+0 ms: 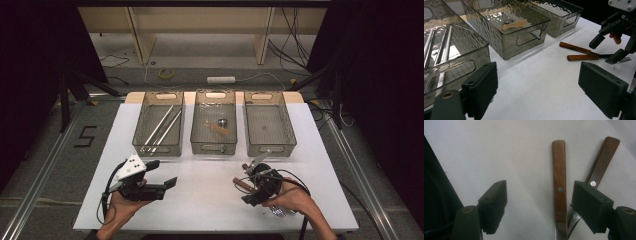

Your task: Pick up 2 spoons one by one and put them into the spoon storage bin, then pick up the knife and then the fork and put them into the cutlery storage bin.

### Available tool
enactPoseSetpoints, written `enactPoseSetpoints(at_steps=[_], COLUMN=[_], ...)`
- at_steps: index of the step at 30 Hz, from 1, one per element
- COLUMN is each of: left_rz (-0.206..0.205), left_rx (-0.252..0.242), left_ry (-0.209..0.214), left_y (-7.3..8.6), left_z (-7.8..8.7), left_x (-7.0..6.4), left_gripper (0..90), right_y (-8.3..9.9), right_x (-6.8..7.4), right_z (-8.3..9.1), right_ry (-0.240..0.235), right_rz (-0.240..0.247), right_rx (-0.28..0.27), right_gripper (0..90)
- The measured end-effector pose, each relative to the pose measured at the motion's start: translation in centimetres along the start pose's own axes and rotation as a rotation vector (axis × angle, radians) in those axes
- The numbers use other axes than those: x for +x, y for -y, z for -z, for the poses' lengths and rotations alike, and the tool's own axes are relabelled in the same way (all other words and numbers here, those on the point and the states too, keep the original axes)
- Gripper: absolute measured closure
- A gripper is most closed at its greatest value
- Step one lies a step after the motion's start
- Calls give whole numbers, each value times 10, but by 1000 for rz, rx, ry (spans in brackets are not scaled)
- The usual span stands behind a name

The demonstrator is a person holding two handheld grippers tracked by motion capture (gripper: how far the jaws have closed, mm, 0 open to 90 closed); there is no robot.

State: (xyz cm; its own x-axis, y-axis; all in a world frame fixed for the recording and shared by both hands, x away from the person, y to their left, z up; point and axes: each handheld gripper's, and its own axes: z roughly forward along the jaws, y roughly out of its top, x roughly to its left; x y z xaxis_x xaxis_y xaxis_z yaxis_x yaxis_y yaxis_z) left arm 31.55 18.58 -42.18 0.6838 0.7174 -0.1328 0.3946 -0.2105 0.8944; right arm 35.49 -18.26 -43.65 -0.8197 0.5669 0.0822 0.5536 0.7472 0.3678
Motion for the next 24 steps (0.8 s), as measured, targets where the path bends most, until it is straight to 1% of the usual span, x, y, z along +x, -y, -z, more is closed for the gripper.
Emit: enactPoseSetpoints(at_steps=[2,7,8,11,15,18,24], left_rz=[0,0,-1,-3,-1,-3,-4], left_rx=[0,2,0,-1,-3,-1,-1], left_ry=[1,0,-1,0,-2,-1,0], left_y=[0,0,0,0,0,0,0], left_z=[0,-1,-1,0,0,0,0], left_x=[1,0,-1,-1,0,-1,-1], left_gripper=[154,153,153,154,154,154,153], right_y=[1,4,5,7,9,10,13], right_x=[0,0,1,3,6,8,6], right_z=[-1,-2,-2,-4,-6,-8,-7], right_ry=[4,1,7,-2,-4,7,18], right_rz=[7,10,12,13,26,41,46], right_rx=[11,19,26,46,66,85,94], right_gripper=[308,333,342,359,407,449,509])
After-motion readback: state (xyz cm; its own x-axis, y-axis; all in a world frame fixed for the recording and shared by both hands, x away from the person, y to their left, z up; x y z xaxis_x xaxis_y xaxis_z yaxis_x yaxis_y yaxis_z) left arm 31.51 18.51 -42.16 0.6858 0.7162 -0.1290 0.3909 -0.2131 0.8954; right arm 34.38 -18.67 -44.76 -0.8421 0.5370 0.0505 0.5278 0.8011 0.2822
